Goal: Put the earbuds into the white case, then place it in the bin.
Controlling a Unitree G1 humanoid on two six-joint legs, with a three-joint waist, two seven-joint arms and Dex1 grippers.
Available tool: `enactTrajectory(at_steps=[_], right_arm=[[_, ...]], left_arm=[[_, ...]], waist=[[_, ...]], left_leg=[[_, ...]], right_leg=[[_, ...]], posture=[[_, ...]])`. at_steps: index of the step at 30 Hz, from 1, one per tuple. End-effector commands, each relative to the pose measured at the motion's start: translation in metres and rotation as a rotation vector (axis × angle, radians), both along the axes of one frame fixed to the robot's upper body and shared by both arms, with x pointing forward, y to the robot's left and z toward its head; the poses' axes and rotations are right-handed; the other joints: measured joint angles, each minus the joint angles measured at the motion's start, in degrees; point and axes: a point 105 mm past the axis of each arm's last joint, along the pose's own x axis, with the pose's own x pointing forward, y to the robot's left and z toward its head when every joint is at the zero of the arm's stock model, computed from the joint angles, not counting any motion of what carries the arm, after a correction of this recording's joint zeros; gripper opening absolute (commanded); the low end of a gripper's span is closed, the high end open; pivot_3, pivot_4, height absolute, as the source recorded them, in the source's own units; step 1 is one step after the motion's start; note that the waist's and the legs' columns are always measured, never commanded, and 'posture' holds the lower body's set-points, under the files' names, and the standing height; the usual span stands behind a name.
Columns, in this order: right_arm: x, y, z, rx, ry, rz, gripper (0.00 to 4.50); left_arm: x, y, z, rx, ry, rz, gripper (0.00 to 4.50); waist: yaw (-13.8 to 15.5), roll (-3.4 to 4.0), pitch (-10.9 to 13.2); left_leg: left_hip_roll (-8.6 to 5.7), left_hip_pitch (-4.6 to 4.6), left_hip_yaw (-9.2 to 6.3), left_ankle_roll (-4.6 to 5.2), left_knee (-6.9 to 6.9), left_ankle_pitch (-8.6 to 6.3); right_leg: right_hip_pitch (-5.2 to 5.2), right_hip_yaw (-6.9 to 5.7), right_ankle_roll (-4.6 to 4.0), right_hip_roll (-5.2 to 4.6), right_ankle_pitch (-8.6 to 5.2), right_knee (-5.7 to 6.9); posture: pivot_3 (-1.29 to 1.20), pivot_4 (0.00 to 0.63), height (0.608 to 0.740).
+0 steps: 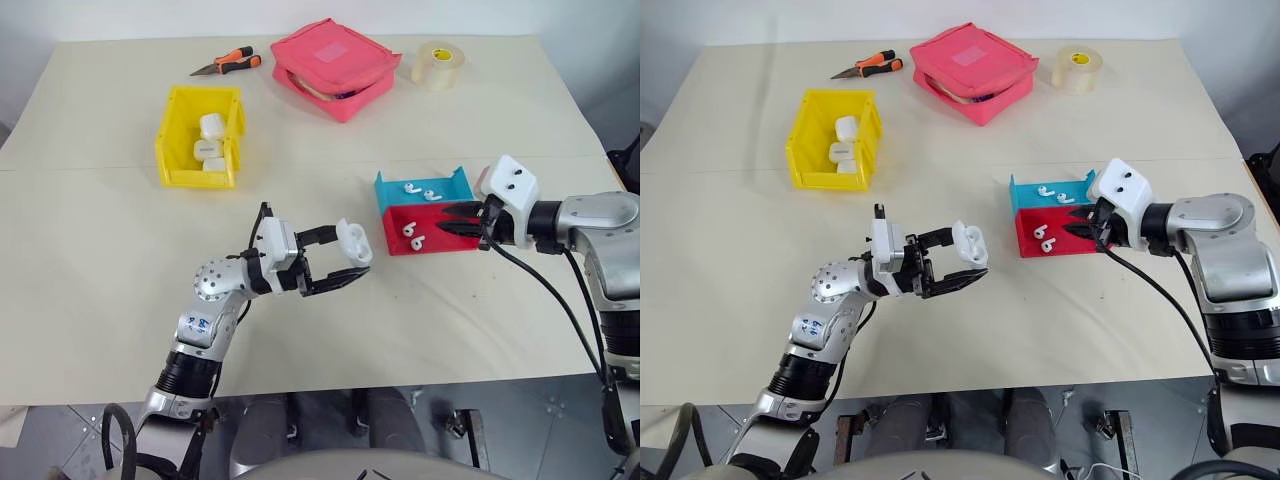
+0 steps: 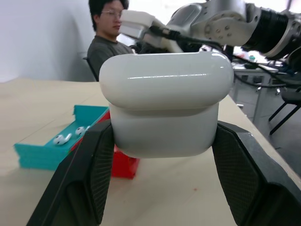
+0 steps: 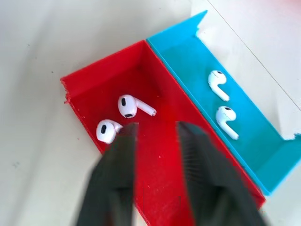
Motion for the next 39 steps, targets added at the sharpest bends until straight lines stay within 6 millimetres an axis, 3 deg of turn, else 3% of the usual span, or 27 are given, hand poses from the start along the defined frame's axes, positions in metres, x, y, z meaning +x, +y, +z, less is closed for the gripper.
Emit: enactTrajectory(at_steps=[1,6,13,22,29,39], right_arm=[[-0.003,0.007,0.008,-0.006,-0.027,0.007,2.64],[-0.010,0.020,0.004,-0.054,-0.022,0.072,2.64],[-0.012,0.020,-0.005,-0.165,0.002,0.090,2.64],[0.009,0.020,-0.011,-0.161,-0.018,0.026,2.64],[0.004,0.030,-0.008,-0.111,0.012,0.069,2.64],[0.007,0.031,-0.019,-0.105,0.036,0.056,2.64]], left_arm=[[0.007,0.011,0.011,-0.010,-0.057,0.034,2.76],[0.014,0.022,0.014,-0.006,-0.063,0.072,2.76],[0.012,0.023,0.013,-0.002,-0.066,0.072,2.76],[0.008,0.020,0.012,-0.010,-0.065,0.071,2.76],[0.008,0.019,0.013,-0.016,-0.064,0.079,2.76],[0.007,0.018,0.013,-0.026,-0.063,0.086,2.76]], waist=[[0.00,0.00,0.00],[0.00,0.00,0.00],[-0.02,0.00,0.00],[0.01,0.00,0.00],[-0.03,0.00,0.00],[-0.03,0.00,0.00]], left_leg=[[0.00,0.00,0.00,0.00,0.00,0.00],[-0.01,-0.01,-0.01,0.01,-0.01,-0.03],[-0.02,-0.02,0.00,0.02,-0.01,-0.04],[-0.01,-0.02,0.01,0.02,-0.01,-0.04],[-0.01,-0.03,0.00,0.02,-0.01,-0.04],[-0.01,-0.03,0.00,0.02,-0.01,-0.04]], right_leg=[[0.00,0.00,0.00,0.00,0.00,0.00],[0.00,0.00,0.00,-0.02,0.00,-0.01],[0.00,-0.02,0.02,-0.01,0.01,-0.01],[-0.01,-0.03,0.01,0.01,0.01,-0.01],[0.00,-0.03,0.02,0.00,0.01,-0.02],[0.00,-0.03,0.02,0.00,0.01,-0.02]], posture=[[0.00,0.150,0.740],[0.00,0.150,0.740],[0.00,0.150,0.740],[0.00,0.150,0.740],[0.00,0.150,0.740],[0.00,0.150,0.740]])
